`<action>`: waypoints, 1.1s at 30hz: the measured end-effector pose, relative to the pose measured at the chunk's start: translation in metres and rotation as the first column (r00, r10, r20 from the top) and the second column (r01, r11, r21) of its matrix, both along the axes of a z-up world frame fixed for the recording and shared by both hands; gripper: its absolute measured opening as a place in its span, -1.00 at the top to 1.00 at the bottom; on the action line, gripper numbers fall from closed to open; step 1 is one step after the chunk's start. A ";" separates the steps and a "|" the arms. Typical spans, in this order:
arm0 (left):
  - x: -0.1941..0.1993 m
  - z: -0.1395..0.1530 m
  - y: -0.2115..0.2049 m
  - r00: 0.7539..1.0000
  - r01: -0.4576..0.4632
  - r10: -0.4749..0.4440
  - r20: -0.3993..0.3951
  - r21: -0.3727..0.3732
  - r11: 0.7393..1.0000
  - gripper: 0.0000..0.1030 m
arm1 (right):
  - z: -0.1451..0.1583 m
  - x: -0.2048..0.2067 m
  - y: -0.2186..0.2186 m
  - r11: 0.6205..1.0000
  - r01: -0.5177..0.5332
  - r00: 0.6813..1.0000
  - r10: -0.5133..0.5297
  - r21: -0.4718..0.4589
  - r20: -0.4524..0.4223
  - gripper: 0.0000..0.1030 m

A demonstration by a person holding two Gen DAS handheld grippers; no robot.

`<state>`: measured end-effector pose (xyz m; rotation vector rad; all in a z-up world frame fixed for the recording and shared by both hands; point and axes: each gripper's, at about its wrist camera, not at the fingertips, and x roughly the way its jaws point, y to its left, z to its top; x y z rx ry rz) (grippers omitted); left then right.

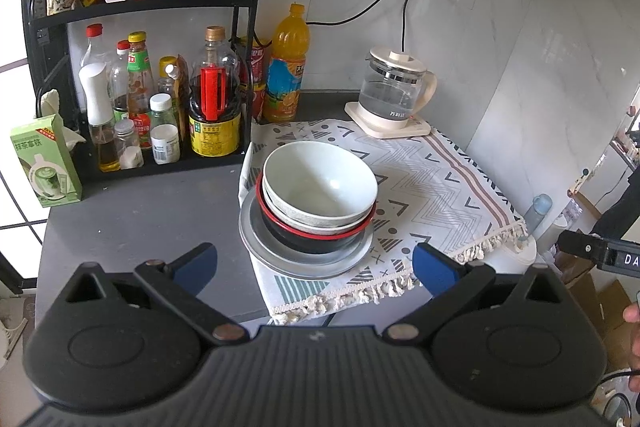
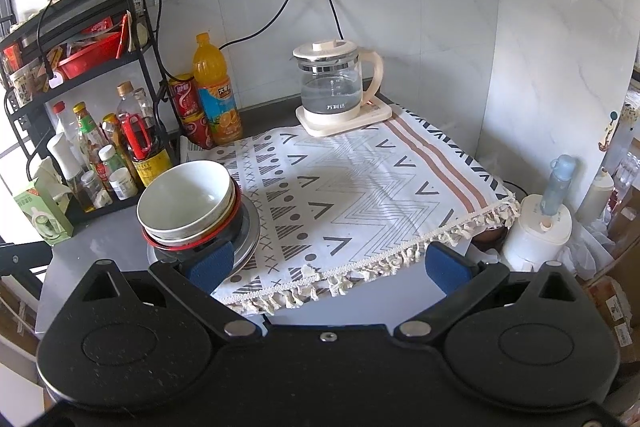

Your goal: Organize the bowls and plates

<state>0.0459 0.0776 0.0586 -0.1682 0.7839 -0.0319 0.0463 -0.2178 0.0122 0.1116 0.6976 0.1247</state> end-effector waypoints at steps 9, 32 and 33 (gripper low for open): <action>0.001 0.000 0.000 1.000 -0.001 0.001 -0.004 -0.002 1.000 -1.00 | 0.000 0.000 0.000 1.000 -0.003 1.000 0.003 0.001 0.001 -1.00; 0.009 -0.010 -0.001 1.000 -0.010 0.010 -0.022 -0.007 1.000 -1.00 | -0.003 0.007 0.008 1.000 -0.005 1.000 0.004 -0.021 -0.008 -1.00; 0.010 -0.010 -0.001 1.000 -0.008 0.008 -0.022 -0.007 1.000 -1.00 | -0.003 0.007 0.008 1.000 -0.003 1.000 0.003 -0.022 -0.008 -1.00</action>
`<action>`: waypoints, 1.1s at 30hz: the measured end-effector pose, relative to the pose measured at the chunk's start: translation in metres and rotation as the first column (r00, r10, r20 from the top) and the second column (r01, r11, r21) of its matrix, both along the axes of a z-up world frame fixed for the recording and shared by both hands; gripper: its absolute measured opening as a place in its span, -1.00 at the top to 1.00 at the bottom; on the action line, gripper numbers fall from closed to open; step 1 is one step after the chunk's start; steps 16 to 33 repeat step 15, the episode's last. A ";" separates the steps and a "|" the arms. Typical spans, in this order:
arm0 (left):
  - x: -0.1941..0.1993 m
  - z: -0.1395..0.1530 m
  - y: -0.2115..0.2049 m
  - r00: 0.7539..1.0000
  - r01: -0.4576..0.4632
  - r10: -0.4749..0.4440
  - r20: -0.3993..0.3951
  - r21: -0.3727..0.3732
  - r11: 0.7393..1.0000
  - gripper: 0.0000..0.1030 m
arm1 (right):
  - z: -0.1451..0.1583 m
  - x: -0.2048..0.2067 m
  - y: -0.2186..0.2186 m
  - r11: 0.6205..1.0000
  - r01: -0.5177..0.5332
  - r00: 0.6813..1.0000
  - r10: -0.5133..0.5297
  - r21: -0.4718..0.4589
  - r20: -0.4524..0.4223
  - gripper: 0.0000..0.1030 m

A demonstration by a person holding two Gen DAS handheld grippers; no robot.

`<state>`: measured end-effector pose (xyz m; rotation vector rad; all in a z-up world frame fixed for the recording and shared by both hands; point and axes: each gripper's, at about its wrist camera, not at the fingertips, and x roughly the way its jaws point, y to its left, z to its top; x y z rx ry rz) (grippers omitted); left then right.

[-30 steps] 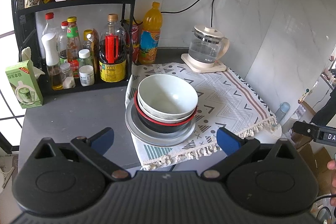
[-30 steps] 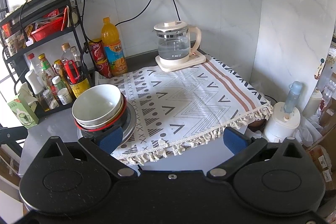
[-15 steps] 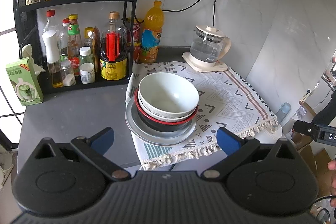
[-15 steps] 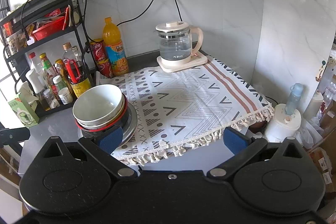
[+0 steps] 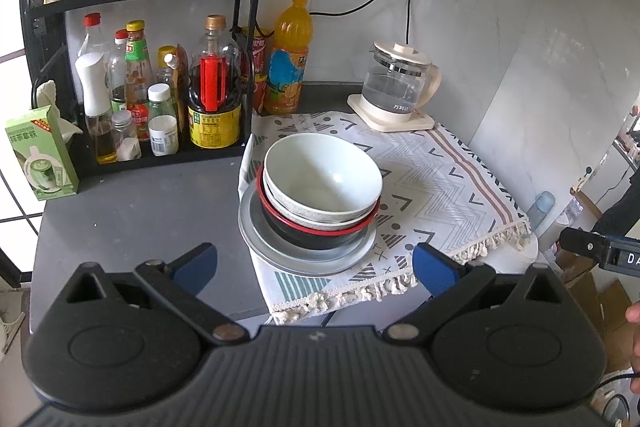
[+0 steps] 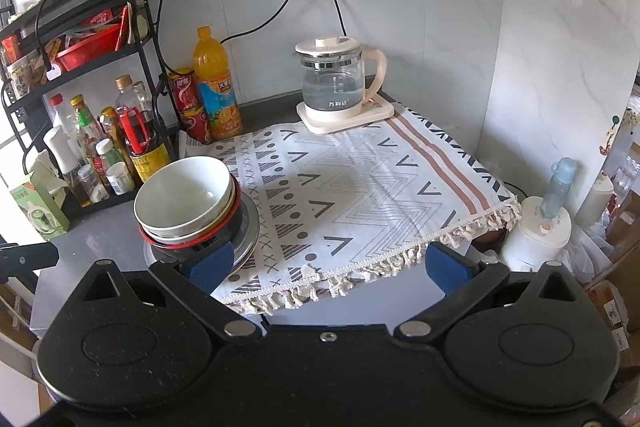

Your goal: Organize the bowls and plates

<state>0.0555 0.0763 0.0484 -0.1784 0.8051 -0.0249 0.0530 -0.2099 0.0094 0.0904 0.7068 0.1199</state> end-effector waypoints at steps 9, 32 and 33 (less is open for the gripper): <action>0.003 -0.003 -0.003 1.000 0.015 -0.015 -0.006 0.006 1.000 -0.99 | -0.004 0.001 0.001 1.000 0.014 1.000 -0.013 0.005 -0.011 -1.00; 0.009 -0.005 -0.004 1.000 0.022 -0.022 -0.019 0.009 1.000 -0.99 | -0.008 0.004 0.000 1.000 0.020 1.000 -0.019 0.006 -0.022 -1.00; 0.009 -0.005 -0.004 1.000 0.022 -0.022 -0.019 0.009 1.000 -0.99 | -0.008 0.004 0.000 1.000 0.020 1.000 -0.019 0.006 -0.022 -1.00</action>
